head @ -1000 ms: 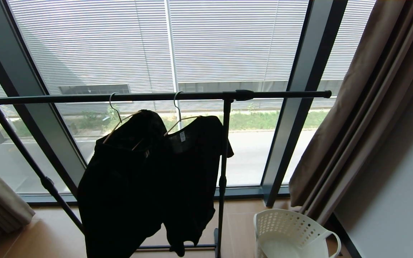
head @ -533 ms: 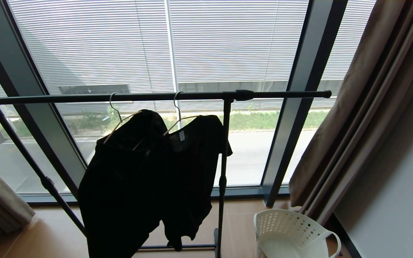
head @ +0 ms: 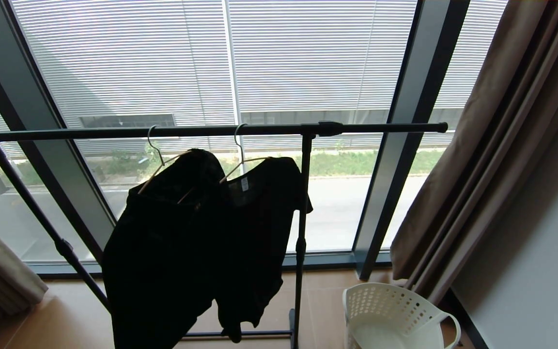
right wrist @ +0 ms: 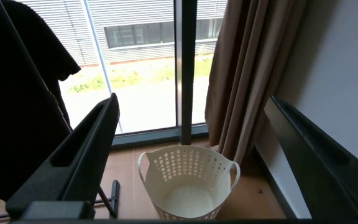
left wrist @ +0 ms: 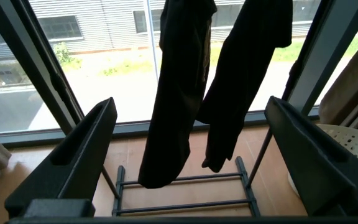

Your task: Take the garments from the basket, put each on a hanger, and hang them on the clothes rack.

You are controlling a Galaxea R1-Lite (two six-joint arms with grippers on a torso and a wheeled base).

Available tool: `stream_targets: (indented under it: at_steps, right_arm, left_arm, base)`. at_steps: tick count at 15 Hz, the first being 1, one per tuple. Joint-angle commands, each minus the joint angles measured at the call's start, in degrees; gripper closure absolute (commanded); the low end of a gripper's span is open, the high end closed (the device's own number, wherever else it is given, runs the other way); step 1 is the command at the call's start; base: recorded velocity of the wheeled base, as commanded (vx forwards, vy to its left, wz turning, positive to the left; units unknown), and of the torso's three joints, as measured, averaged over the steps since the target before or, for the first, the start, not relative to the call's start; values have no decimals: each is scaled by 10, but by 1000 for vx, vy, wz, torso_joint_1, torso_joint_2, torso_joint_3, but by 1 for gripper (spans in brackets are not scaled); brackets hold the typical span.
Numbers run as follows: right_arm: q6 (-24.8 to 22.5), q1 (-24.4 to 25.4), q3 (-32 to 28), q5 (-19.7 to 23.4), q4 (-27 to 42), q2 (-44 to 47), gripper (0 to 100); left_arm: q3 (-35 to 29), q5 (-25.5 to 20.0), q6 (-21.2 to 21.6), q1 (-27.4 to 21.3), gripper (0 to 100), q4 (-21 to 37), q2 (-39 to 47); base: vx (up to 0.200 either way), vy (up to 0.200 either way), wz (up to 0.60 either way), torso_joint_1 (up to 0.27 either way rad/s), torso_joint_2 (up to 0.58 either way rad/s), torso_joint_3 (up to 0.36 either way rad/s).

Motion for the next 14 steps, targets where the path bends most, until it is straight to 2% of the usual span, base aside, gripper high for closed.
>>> stream_targets:
  at_steps: [1, 3, 4, 7, 9, 10, 14]
  right_arm:
    - [0, 1, 0, 0, -1, 0, 0]
    - [-3, 0, 0, 0, -1, 1, 0]
    - [-35, 0, 0, -1, -7, 1, 0]
    - [-63, 0, 0, 16, -7, 1, 0]
    - [-55, 0, 0, 58, -1, 1, 0]
    - [-53, 0, 0, 66, -1, 1, 0]
    - [-46, 0, 0, 69, -1, 1, 0]
  left_arm:
    - [0, 0, 0, 0, 0, 0, 1]
    - [0, 0, 0, 0, 0, 0, 1]
    - [0, 0, 1, 0, 0, 0, 1]
    - [0, 0, 0, 0, 0, -1, 1]
    - [0, 0, 0, 0, 0, 0, 1]
    - [0, 0, 0, 0, 0, 0, 1]
    - [0, 0, 0, 0, 0, -1, 1]
  base:
    - [0, 0, 0, 0, 0, 0]
    - [0, 0, 0, 0, 0, 0]
    - [0, 0, 0, 0, 0, 0]
    - [0, 0, 0, 0, 0, 0]
    - [0, 0, 0, 0, 0, 0]
    - [0, 0, 0, 0, 0, 0]
    - [0, 0, 0, 0, 0, 0]
